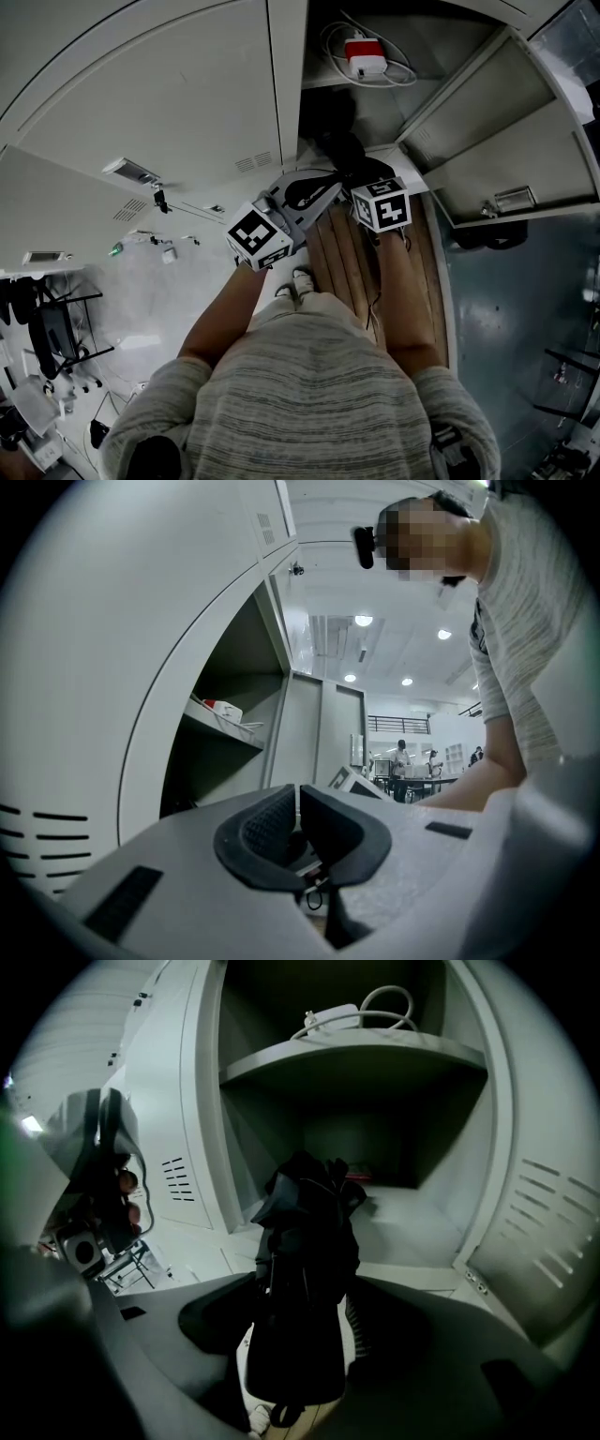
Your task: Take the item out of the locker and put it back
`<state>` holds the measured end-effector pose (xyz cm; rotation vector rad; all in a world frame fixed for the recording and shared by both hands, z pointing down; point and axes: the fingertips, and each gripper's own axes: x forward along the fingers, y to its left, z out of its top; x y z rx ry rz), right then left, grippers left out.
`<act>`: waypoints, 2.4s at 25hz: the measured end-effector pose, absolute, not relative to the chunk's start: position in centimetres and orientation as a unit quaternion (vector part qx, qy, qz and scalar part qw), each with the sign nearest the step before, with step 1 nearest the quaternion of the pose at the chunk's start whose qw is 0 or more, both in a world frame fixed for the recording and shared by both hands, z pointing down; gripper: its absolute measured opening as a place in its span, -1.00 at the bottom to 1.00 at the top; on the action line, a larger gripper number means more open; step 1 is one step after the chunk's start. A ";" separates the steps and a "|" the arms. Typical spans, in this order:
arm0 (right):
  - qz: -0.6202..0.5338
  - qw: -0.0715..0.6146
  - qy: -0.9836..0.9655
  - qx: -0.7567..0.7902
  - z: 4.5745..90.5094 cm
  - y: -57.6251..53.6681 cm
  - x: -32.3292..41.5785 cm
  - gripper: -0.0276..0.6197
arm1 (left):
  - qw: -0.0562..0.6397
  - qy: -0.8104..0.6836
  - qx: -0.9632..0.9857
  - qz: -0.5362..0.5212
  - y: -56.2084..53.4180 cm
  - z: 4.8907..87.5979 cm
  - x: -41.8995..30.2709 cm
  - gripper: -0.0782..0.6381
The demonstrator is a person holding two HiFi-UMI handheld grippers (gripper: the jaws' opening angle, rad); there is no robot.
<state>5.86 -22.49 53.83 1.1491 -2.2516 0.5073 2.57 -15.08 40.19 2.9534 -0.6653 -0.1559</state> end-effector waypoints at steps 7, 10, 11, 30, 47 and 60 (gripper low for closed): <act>0.170 0.213 -0.849 0.452 50.9 -21.5 7.4 -0.07 | 0.060 -0.228 0.970 -0.051 -15.2 40.4 2.6 -0.76; 0.160 0.182 -0.853 0.461 48.9 -20.9 8.0 -0.07 | 0.059 -0.227 0.970 -0.055 -15.1 40.1 2.8 -0.76; 0.156 0.174 -0.855 0.464 48.2 -20.6 8.2 -0.07 | 0.058 -0.226 0.971 -0.056 -15.1 40.0 2.9 -0.76; 0.062 0.043 -0.885 0.460 35.5 -15.6 7.9 -0.07 | 0.042 -0.238 0.969 -0.055 -14.3 37.2 3.2 -0.76; -0.015 0.009 -0.861 0.509 29.3 -23.0 6.0 -0.07 | 0.022 -0.245 0.968 -0.043 -15.1 36.3 3.5 -0.76; -0.045 0.054 -0.819 0.570 29.3 -29.5 5.4 -0.05 | 0.022 -0.261 0.964 -0.036 -16.6 36.7 2.4 -0.76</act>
